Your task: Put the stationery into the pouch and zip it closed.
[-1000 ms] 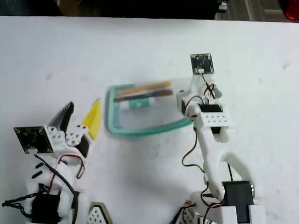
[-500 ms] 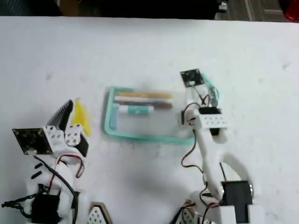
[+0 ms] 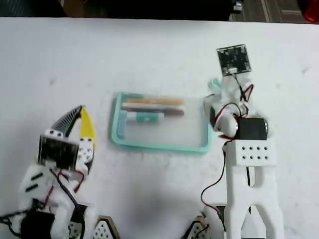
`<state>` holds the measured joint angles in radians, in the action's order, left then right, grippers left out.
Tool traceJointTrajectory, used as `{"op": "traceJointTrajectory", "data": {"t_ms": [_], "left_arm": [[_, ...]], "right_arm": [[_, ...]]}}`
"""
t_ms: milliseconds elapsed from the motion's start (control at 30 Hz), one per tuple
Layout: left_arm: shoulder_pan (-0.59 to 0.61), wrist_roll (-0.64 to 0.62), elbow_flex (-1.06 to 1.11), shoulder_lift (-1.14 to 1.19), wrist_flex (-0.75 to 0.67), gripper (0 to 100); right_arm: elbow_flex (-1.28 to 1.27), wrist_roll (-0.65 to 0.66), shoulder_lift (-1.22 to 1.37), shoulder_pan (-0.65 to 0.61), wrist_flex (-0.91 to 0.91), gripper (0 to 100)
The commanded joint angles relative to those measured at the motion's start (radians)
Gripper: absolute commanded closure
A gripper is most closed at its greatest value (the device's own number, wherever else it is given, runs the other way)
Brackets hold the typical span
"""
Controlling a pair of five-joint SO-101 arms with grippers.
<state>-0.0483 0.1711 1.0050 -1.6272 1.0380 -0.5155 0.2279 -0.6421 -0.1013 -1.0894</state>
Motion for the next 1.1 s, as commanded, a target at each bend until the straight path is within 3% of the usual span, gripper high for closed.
{"op": "traceJointTrajectory", "data": {"t_ms": [0,200,433,633,1067], "left_arm": [[0.036,0.014,-0.359,0.4,0.14,98],[0.079,0.015,-0.749,0.757,0.456,98],[0.113,0.015,-0.884,0.69,0.704,98],[0.259,0.015,-0.827,0.509,0.641,98],[0.265,0.015,-0.377,0.082,0.282,98]], "right_arm": [[0.077,0.011,-0.039,-0.074,-0.067,98.1],[0.261,0.005,-0.039,-0.153,-0.306,97.8],[0.486,0.002,-0.041,-0.174,-0.532,97.8],[0.586,0.002,-0.116,-0.166,-0.619,97.7],[0.568,0.008,-0.559,-0.174,-0.607,97.7]]}}
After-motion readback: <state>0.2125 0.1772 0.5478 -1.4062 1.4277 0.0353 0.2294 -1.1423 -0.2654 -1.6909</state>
